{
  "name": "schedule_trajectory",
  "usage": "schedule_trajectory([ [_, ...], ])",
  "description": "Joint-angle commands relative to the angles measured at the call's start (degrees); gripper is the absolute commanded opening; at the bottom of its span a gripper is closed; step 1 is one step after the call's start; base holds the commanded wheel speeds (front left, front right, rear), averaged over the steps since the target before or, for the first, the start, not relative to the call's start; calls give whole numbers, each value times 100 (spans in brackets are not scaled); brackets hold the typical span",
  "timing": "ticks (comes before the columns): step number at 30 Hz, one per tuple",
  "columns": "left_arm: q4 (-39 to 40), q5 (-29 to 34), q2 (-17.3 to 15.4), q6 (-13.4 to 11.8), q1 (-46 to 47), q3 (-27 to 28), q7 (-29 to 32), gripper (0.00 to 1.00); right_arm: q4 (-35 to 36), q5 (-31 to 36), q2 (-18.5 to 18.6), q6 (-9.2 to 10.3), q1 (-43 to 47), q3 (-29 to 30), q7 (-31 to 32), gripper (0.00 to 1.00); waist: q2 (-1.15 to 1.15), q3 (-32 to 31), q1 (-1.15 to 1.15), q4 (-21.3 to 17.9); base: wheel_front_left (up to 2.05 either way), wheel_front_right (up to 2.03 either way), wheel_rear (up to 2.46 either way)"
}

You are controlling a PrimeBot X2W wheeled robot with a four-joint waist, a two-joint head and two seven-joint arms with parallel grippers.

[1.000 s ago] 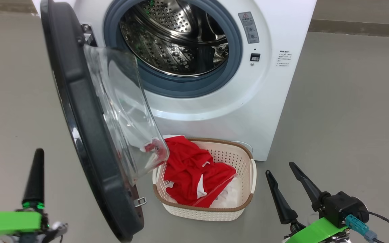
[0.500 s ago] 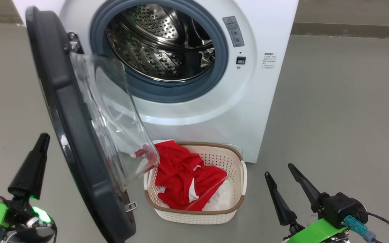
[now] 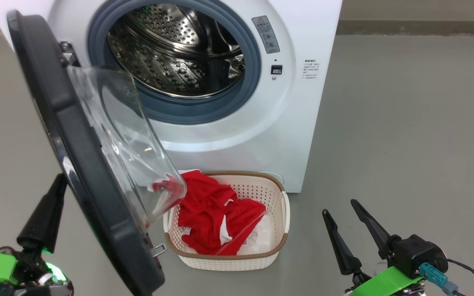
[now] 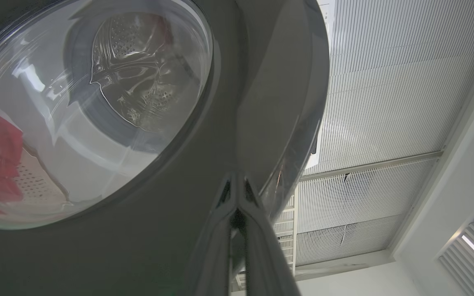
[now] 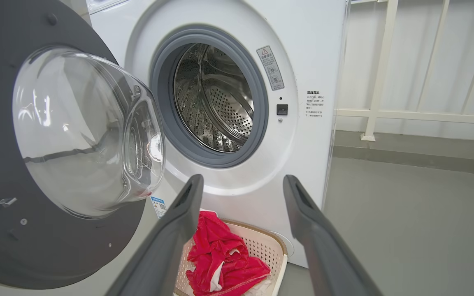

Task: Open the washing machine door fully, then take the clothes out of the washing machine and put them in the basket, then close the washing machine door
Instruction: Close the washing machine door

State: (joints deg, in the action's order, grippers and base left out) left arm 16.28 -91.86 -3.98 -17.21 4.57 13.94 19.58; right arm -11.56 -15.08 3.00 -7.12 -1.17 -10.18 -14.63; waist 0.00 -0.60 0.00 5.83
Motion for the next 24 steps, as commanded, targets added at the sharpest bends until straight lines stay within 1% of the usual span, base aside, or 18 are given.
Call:
schedule_trajectory([
  [1,186,-71,-58,6,95,75,55,0,136,-49,20,-36,-66,-145,-37,100,0,43,0,-46,0,0,0],
  [12,163,-344,55,94,343,-118,-116,0,146,-58,12,-36,-190,-179,-37,100,0,266,0,-381,0,0,0],
  [16,114,-504,76,153,479,-207,-151,0,156,-43,16,-36,-231,-164,-37,100,0,358,0,-544,0,0,0],
  [24,-61,-585,94,328,806,-413,-290,0,195,-28,32,-36,-325,-141,-37,100,0,605,0,-827,0,0,0],
])
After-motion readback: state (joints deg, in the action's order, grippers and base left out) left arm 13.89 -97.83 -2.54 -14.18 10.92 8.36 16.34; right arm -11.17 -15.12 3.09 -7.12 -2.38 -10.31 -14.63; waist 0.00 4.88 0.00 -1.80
